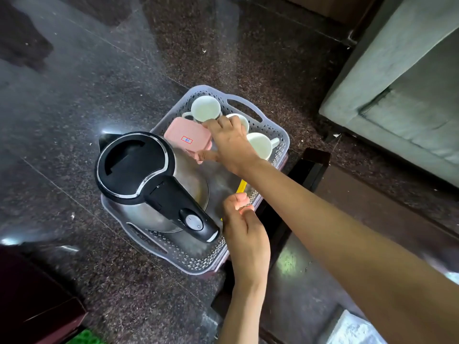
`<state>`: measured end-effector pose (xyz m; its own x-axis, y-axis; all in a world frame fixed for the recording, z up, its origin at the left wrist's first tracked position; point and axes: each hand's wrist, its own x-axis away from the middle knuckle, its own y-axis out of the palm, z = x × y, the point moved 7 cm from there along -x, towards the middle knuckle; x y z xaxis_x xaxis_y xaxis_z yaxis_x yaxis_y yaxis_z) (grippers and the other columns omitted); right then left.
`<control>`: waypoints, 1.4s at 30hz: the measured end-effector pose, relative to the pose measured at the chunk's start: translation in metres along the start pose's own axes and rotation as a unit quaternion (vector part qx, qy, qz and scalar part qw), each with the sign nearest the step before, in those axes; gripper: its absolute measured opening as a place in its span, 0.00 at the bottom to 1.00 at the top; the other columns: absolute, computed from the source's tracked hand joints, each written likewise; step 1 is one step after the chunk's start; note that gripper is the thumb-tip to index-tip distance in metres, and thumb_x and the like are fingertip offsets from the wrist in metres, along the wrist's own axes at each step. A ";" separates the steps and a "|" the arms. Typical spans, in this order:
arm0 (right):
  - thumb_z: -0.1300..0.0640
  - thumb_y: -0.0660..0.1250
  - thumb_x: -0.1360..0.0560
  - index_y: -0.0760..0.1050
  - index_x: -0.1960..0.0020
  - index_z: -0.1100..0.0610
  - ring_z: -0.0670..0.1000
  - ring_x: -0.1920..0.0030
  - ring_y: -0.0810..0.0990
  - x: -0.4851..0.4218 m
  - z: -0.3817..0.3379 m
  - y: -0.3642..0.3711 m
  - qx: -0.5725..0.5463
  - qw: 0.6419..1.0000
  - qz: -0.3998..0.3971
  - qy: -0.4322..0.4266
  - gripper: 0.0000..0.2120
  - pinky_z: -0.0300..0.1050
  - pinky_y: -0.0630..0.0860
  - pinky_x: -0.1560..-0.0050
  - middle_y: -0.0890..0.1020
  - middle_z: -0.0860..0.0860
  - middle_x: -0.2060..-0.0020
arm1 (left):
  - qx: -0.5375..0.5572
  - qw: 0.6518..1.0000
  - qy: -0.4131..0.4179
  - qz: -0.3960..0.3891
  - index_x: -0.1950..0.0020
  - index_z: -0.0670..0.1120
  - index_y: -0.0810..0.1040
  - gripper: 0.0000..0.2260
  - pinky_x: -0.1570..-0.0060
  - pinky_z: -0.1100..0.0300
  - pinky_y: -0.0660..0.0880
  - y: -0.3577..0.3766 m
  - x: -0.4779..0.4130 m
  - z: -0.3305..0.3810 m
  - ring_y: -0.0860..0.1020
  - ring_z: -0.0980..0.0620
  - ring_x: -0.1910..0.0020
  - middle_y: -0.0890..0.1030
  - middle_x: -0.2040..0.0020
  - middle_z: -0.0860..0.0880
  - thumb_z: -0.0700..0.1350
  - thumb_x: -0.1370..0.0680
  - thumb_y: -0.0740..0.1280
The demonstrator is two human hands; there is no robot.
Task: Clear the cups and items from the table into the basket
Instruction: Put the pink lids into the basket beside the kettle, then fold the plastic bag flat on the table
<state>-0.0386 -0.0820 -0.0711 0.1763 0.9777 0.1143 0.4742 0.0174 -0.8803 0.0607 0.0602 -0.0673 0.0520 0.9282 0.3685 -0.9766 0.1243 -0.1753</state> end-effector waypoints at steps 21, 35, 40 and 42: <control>0.51 0.65 0.24 0.71 0.36 0.61 0.58 0.44 0.69 0.224 0.097 -0.054 -0.081 0.966 0.225 0.097 0.20 0.52 0.67 0.40 0.74 0.57 0.43 | -0.081 0.991 0.076 -0.069 0.46 0.45 0.73 0.13 0.44 0.50 0.75 0.052 0.124 -0.018 0.78 0.48 0.47 0.79 0.47 0.46 0.32 0.24 0.55; 0.60 0.61 0.24 0.69 0.35 0.63 0.59 0.44 0.71 0.539 0.203 0.023 -0.081 0.892 0.257 0.364 0.18 0.48 0.65 0.39 0.74 0.58 0.42 | -0.256 0.947 0.077 -0.181 0.42 0.43 0.73 0.11 0.50 0.64 0.68 0.088 0.265 -0.133 0.76 0.49 0.46 0.77 0.45 0.46 0.35 0.21 0.56; 0.55 0.55 0.22 0.62 0.28 0.66 0.61 0.30 0.66 0.596 0.186 0.098 -0.105 0.895 0.180 0.395 0.25 0.55 0.64 0.29 0.68 0.63 0.30 | -0.305 0.940 0.066 -0.137 0.40 0.33 0.72 0.13 0.49 0.69 0.66 0.080 0.277 -0.168 0.75 0.42 0.42 0.75 0.41 0.37 0.31 0.23 0.57; 0.52 0.52 0.22 0.60 0.26 0.65 0.60 0.26 0.62 0.597 0.180 0.118 -0.113 0.902 0.152 0.388 0.28 0.53 0.59 0.26 0.64 0.62 0.27 | -0.318 0.937 0.082 -0.121 0.38 0.35 0.71 0.14 0.42 0.57 0.71 0.077 0.274 -0.178 0.74 0.40 0.40 0.74 0.41 0.37 0.31 0.24 0.59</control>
<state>-0.0324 0.5417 -0.1895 0.8368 0.4884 0.2476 0.4498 -0.3553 -0.8194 0.0368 0.3861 -0.1423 0.3374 0.8810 0.3318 -0.6139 0.4731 -0.6320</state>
